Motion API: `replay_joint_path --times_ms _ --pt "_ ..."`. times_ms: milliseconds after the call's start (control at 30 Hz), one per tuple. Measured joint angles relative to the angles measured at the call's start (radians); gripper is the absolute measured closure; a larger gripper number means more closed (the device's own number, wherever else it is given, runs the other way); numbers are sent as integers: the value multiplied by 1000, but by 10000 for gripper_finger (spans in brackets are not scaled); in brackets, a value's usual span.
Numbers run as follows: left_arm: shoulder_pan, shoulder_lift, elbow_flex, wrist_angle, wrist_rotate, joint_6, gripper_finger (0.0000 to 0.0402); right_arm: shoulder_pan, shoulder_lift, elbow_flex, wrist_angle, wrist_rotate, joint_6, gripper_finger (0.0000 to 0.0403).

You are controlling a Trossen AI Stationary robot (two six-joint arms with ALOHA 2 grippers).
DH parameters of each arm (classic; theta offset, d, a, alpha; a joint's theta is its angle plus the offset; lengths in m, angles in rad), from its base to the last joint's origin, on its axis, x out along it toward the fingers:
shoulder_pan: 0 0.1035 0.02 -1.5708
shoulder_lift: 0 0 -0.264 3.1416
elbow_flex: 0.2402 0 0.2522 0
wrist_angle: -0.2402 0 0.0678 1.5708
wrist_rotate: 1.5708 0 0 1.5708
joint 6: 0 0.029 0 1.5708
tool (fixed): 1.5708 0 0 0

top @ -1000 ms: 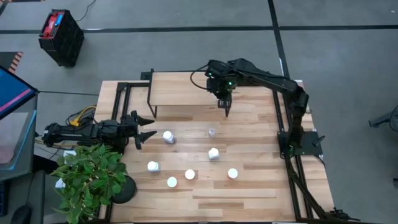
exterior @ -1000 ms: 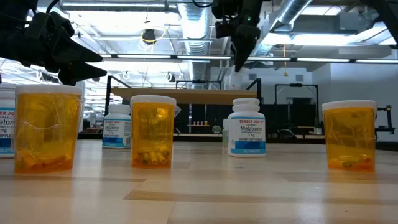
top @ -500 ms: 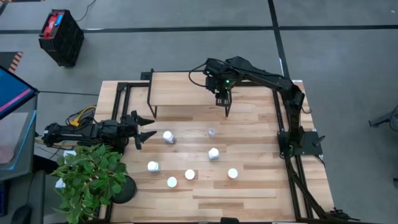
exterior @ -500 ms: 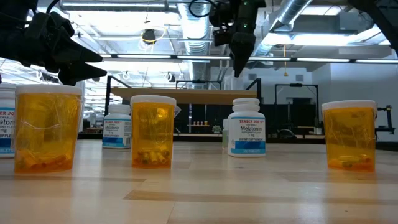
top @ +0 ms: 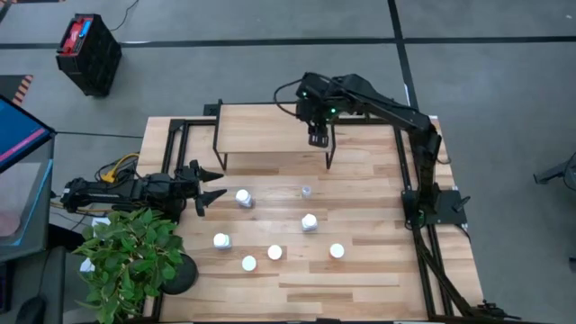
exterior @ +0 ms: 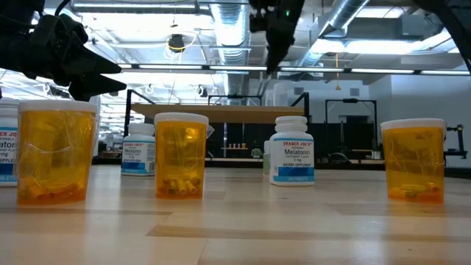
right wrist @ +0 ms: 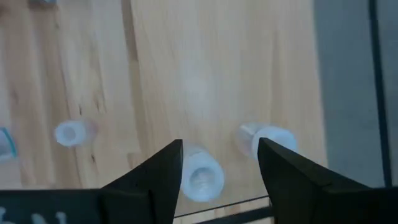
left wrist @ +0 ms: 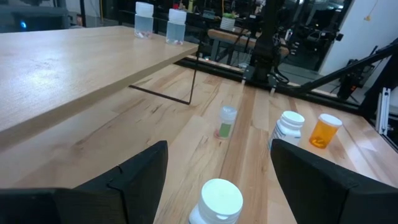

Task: Pick and place medicine bottles onto shelf by color
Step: Put the transparent pill bottle on the shelf aligned with the other transparent pill bottles

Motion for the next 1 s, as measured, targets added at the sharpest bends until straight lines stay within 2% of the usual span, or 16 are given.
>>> replay_joint_path --times_ms 200,333,500,633,700,867,1000 --pt "0 0 0 0 0 -1 129 90 -1 63 -125 -4 175 173" --pt "0 0 0 0 0 -1 129 177 5 60 -212 -4 179 173" --pt "0 0 0 0 0 -43 129 251 -9 -41 -209 -83 96 173" --pt "0 0 0 0 0 -76 129 252 -132 -197 -189 -114 158 173" --pt "0 0 0 -1 2 -92 129 248 -207 -325 -105 -114 211 173" --pt "0 0 0 -2 8 -97 129 269 -393 -669 238 -112 297 173" --pt "0 0 0 -2 2 -107 129 296 -446 -853 511 -108 295 173"
